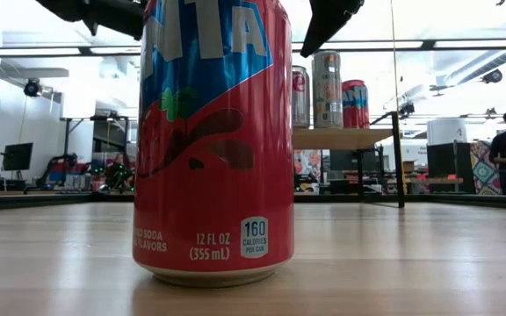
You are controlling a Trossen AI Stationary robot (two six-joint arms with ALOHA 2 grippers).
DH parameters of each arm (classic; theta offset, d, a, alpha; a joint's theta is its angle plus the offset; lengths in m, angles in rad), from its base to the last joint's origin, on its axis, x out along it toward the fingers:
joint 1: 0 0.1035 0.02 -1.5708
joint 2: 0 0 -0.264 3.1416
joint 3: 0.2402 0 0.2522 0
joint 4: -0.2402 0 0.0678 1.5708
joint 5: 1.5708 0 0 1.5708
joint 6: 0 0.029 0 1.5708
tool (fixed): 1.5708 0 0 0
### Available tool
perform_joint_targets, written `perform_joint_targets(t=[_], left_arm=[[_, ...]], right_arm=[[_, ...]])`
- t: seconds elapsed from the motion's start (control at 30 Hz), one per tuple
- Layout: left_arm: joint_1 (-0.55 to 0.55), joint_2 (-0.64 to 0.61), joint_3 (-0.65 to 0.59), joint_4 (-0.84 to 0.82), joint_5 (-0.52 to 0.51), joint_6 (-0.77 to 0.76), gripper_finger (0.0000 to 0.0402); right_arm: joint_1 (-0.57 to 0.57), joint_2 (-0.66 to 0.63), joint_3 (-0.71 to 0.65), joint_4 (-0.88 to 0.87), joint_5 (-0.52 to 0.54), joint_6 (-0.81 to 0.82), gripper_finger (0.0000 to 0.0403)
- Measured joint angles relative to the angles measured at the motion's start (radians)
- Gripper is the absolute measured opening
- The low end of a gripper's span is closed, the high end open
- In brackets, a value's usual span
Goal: Place canned beverage on shelf
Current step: Put the green soda can on the shelf aligned with the other green soda cans
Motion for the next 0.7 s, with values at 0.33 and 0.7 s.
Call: perform_joint_targets(t=[0.33,0.7], left_arm=[[0.001,0.047,0.031,-0.029,-0.005,-0.009,0.0],[0.002,0.049,0.03,-0.084,-0.082,-0.012,0.0]], right_arm=[[0.0,0.0,-0.025,-0.003,0.0,0.02,0.0368],[0.0,0.0,-0.038,-0.003,-0.002,0.018,0.0368]])
